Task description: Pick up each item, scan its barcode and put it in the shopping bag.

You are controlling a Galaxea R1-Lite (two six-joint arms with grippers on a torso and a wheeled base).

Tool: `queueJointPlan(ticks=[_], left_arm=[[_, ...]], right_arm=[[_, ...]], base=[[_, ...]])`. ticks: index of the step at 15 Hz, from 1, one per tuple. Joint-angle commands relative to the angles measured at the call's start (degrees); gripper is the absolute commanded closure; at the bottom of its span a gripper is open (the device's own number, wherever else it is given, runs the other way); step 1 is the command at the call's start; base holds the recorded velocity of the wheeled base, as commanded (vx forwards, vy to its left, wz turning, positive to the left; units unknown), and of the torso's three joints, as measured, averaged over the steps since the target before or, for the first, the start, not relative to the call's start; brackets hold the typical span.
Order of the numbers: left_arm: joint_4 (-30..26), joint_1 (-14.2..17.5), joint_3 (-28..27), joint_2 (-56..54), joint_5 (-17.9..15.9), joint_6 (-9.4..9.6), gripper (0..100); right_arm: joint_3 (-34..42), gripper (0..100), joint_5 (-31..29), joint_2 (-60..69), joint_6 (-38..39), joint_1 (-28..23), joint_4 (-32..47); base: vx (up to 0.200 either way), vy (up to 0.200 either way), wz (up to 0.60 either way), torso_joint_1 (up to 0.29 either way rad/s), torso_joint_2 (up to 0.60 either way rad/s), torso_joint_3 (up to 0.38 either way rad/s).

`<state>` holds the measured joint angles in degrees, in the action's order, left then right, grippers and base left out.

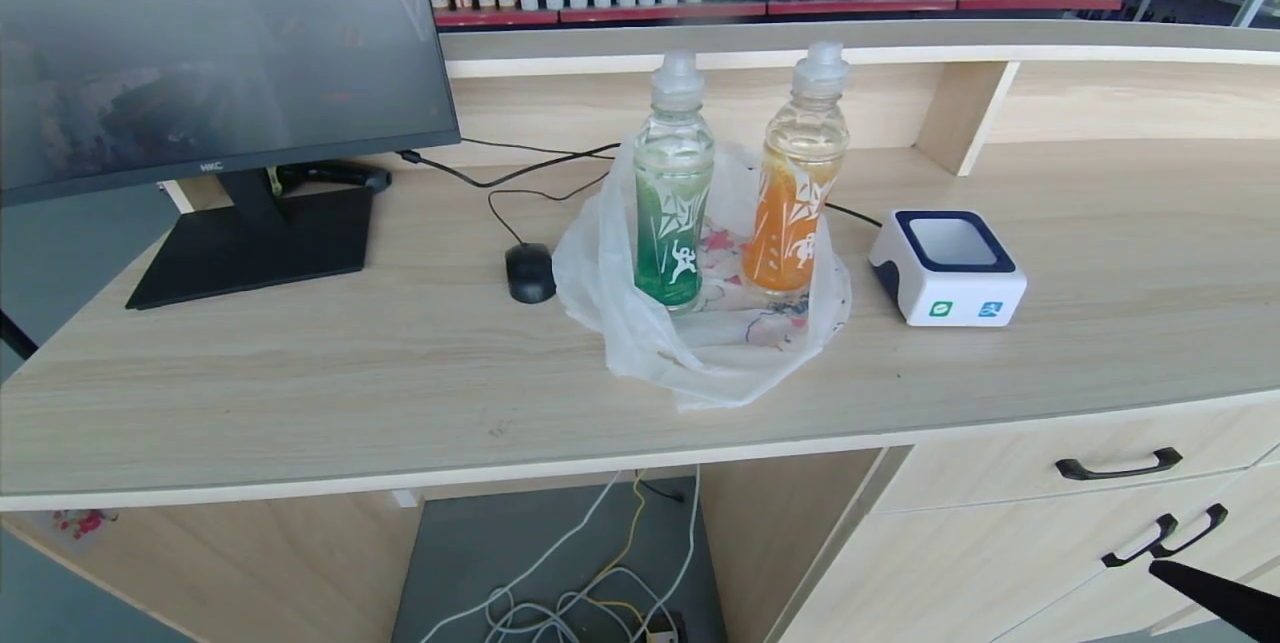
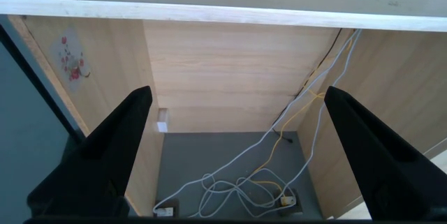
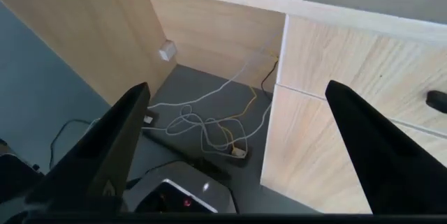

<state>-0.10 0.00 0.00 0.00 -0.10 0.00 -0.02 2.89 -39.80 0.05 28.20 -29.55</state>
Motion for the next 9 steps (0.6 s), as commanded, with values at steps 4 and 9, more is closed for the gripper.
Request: queueJointPlan(ticks=[4, 9], left_arm=[[0.01, 0.0, 0.0, 0.0, 0.01, -0.18, 0], [0.01, 0.0, 0.0, 0.0, 0.01, -0.09, 0]], right_arm=[[-0.85, 0, 0.45, 28.29, 0.39, 0.54, 28.5], [-0.77, 0, 0.45, 27.5, -0.84, -1.13, 28.5]], base=[[0.0, 0.0, 0.0, 0.0, 0.0, 0.0], [0.0, 0.0, 0.0, 0.0, 0.0, 0.0]])
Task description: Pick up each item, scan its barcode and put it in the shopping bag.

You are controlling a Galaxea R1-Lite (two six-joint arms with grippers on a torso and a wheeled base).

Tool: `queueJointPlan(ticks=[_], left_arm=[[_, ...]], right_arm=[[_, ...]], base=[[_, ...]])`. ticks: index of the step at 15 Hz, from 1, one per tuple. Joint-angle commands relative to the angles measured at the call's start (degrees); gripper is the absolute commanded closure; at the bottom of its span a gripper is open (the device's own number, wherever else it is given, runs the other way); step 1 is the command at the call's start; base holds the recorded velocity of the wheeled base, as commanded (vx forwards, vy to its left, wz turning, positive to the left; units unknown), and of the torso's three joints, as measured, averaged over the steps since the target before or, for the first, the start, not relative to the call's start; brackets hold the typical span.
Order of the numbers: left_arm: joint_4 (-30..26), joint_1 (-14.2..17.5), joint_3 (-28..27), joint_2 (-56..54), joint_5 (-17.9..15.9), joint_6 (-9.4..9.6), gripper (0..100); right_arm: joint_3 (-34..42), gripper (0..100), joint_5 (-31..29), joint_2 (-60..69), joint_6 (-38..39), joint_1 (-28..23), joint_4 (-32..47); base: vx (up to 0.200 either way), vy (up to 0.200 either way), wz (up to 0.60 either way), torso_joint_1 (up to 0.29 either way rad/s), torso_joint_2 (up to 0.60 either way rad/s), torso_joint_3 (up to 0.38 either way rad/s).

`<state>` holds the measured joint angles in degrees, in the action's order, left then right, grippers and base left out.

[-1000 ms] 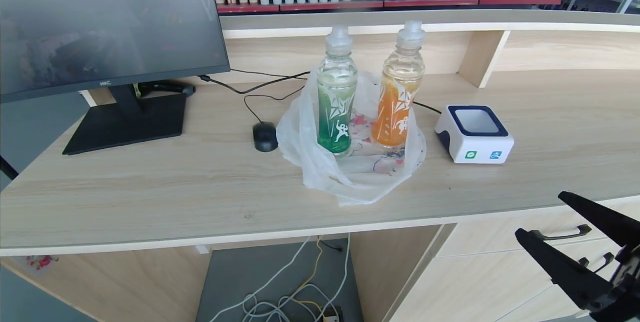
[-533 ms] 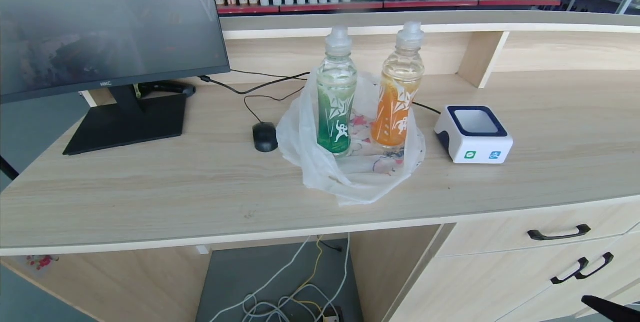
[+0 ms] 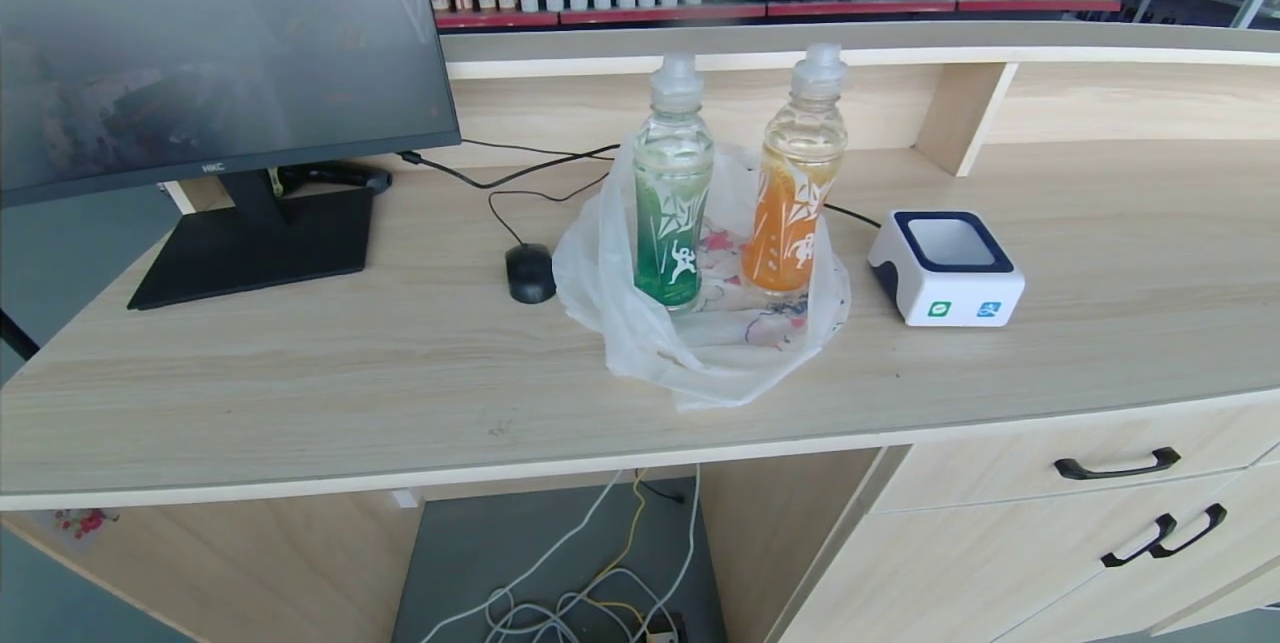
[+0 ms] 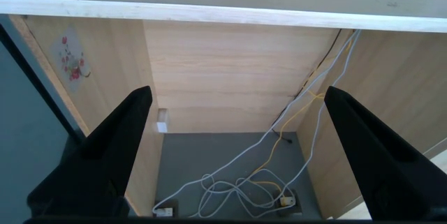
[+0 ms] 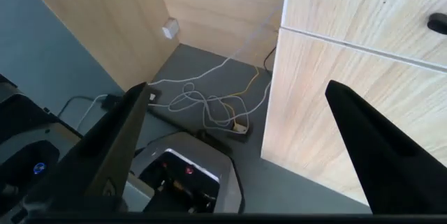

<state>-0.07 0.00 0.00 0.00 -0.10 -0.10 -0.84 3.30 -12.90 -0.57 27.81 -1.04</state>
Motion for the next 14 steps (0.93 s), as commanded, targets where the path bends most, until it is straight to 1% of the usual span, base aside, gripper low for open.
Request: queueJointPlan(ticks=[1, 2, 3, 6, 7, 8, 9, 10, 11, 12, 13, 14], left_arm=[[0.07, 0.0, 0.0, 0.0, 0.01, 0.01, 0], [0.07, 0.0, 0.0, 0.0, 0.01, 0.01, 0], [-0.01, 0.09, 0.0, 0.0, 0.01, 0.01, 0], [-0.01, 0.0, 0.0, 0.0, 0.01, 0.01, 0], [-0.01, 0.0, 0.0, 0.0, 0.01, 0.01, 0], [-0.01, 0.0, 0.0, 0.0, 0.01, 0.01, 0], [-0.01, 0.0, 0.0, 0.0, 0.01, -0.08, 0], [-0.01, 0.0, 0.0, 0.0, 0.01, -0.08, 0], [-0.01, 0.09, 0.0, 0.0, 0.01, -0.08, 0], [-0.01, 0.0, 0.0, 0.0, 0.01, 0.01, 0], [-0.01, 0.0, 0.0, 0.0, 0.01, 0.01, 0], [-0.01, 0.0, 0.0, 0.0, 0.01, 0.01, 0]], right_arm=[[0.05, 0, -0.05, 0.68, -0.13, -4.25, -0.11], [0.05, 0, 0.04, 1.38, -0.22, -8.12, -0.11], [0.05, 0, 0.04, 1.91, -0.22, -9.26, -0.11], [0.05, 0, -0.14, 6.83, -0.83, -16.91, -0.11], [0.67, 0, -0.75, 7.62, -1.71, -18.4, -0.55], [0.84, 0, -2.51, 7.54, -2.24, -18.31, -0.99], [0.84, 0, -3.04, 7.54, -2.15, -18.31, -0.11], [0.84, 0, -3.22, 6.57, -0.75, -18.31, 1.12], [0.84, 0, -3.22, 3.41, 0.75, -18.4, 1.04], [0.84, 0, -3.22, 2.97, 1.01, -18.58, 1.04], [0.84, 0, -3.22, 3.14, 0.75, -21.74, 1.04], [0.84, 0, -3.22, 3.49, 0.4, -25.96, 1.04]], base=[[0.0, 0.0, 0.0, 0.0, 0.0, 0.0], [0.0, 0.0, 0.0, 0.0, 0.0, 0.0], [0.0, 0.0, 0.0, 0.0, 0.0, 0.0], [0.0, 0.0, 0.0, 0.0, 0.0, 0.0], [0.0, 0.0, 0.0, 0.0, 0.0, 0.0], [0.0, 0.0, 0.0, 0.0, 0.0, 0.0], [0.0, 0.0, 0.0, 0.0, 0.0, 0.0], [0.0, 0.0, 0.0, 0.0, 0.0, 0.0], [0.0, 0.0, 0.0, 0.0, 0.0, 0.0], [0.0, 0.0, 0.0, 0.0, 0.0, 0.0], [0.0, 0.0, 0.0, 0.0, 0.0, 0.0], [0.0, 0.0, 0.0, 0.0, 0.0, 0.0]])
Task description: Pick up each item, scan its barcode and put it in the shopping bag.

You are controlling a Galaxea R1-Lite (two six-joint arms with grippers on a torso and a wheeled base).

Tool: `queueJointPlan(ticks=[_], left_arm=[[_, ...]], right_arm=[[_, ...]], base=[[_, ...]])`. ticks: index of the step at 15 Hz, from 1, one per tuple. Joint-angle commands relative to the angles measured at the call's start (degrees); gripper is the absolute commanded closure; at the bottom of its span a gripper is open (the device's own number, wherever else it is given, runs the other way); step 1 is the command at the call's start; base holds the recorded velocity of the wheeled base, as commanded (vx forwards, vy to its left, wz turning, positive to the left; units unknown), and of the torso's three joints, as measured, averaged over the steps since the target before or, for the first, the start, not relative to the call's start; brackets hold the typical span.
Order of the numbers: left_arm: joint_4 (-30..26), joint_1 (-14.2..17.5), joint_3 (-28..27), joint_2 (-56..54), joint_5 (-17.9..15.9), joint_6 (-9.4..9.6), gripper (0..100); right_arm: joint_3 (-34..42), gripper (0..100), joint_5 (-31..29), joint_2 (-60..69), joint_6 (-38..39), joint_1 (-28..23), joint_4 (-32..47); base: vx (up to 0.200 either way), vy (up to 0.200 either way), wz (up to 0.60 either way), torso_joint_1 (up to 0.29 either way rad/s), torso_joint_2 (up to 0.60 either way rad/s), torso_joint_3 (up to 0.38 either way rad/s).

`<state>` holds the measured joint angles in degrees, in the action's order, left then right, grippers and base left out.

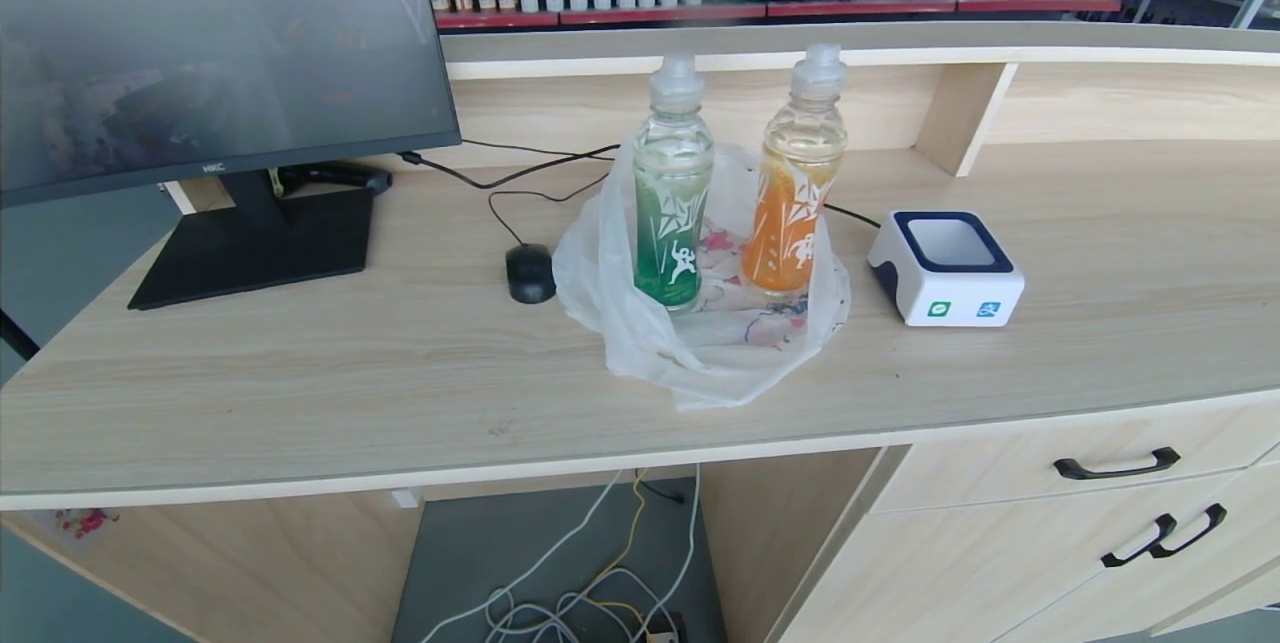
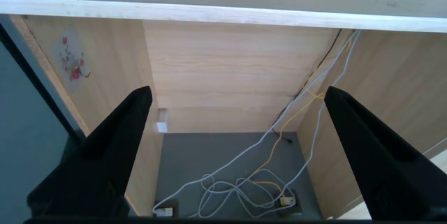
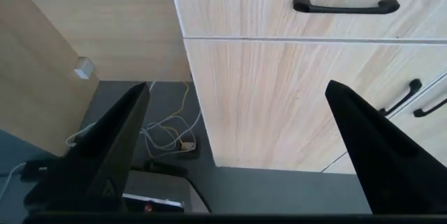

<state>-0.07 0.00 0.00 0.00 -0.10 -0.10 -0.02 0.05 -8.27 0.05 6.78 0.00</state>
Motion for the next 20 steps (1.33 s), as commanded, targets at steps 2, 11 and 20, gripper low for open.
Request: queueJointPlan(ticks=[2, 11, 20], left_arm=[[-0.01, 0.09, 0.0, 0.0, 0.01, 0.01, 0], [-0.01, 0.0, 0.0, 0.0, 0.01, 0.01, 0], [-0.01, 0.0, 0.0, 0.0, 0.01, 0.01, 0]], right_arm=[[0.02, 0, 0.04, 2.46, 0.13, -9.77, 0.0], [0.02, 0, 0.39, 8.18, 0.74, -6.95, 0.0], [0.02, 0, 0.39, 8.18, 0.65, -6.95, 0.0]], base=[[0.0, 0.0, 0.0, 0.0, 0.0, 0.0], [-0.044, 0.0, 0.0, 0.001, 0.0, 0.001], [-0.022, 0.0, 0.0, 0.0, 0.0, 0.0]])
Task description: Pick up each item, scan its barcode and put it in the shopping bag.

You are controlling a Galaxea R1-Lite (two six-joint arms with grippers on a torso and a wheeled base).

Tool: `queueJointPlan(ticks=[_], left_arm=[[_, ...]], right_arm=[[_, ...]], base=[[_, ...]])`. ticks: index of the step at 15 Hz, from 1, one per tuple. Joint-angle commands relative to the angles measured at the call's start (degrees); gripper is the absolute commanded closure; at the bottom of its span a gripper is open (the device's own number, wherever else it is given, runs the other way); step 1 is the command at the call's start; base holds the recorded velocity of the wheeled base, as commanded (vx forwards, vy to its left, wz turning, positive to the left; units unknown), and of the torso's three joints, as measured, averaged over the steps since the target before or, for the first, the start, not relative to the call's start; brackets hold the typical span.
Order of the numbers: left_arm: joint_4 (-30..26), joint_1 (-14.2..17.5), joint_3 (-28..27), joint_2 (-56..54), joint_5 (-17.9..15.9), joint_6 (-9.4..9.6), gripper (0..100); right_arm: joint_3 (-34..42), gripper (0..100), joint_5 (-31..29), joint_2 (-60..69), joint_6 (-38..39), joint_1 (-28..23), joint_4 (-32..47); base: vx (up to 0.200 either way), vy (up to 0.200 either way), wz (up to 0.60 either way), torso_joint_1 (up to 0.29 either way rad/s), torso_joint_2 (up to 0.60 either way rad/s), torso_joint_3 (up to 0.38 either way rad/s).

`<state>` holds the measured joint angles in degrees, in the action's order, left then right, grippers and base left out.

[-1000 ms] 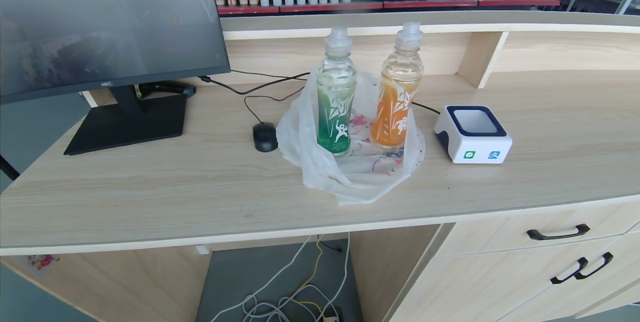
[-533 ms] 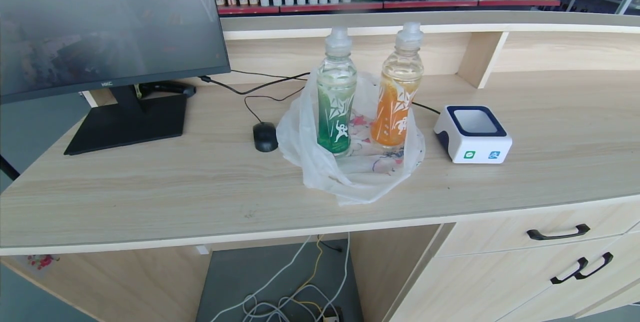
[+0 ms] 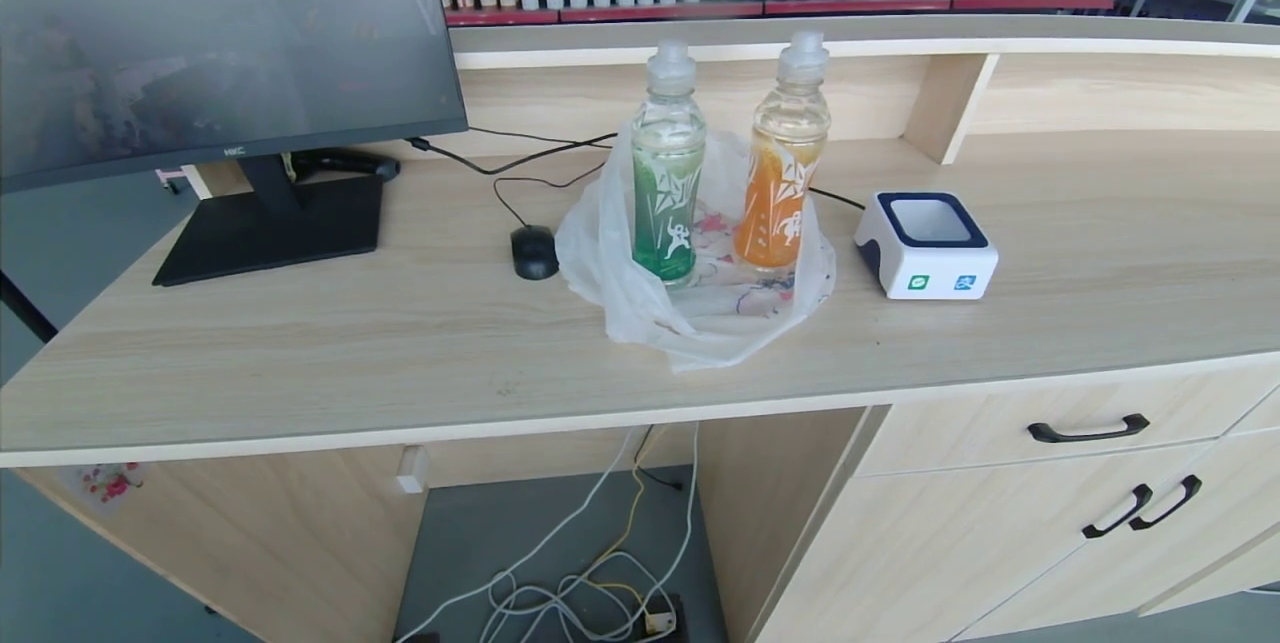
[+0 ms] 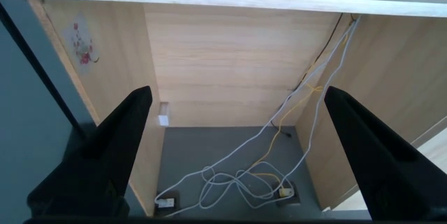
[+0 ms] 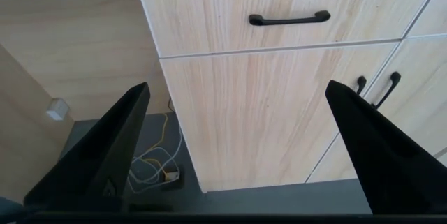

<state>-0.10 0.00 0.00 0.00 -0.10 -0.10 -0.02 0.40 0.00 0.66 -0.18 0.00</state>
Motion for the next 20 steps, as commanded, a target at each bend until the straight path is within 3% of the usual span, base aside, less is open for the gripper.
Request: queueJointPlan(ticks=[1, 20], left_arm=[[0.01, 0.0, 0.0, 0.0, 0.01, 0.01, 0], [0.1, 0.09, 0.0, 0.0, 0.01, -0.25, 0]], right_arm=[[0.02, 0, 0.04, -0.09, -0.04, 0.09, 0.0], [0.02, 0, -0.05, -0.09, 0.13, 0.09, 0.0]], base=[[0.0, 0.0, 0.0, 0.0, 0.0, 0.0], [0.0, -0.2, 0.06, 0.003, 0.0, 0.003]])
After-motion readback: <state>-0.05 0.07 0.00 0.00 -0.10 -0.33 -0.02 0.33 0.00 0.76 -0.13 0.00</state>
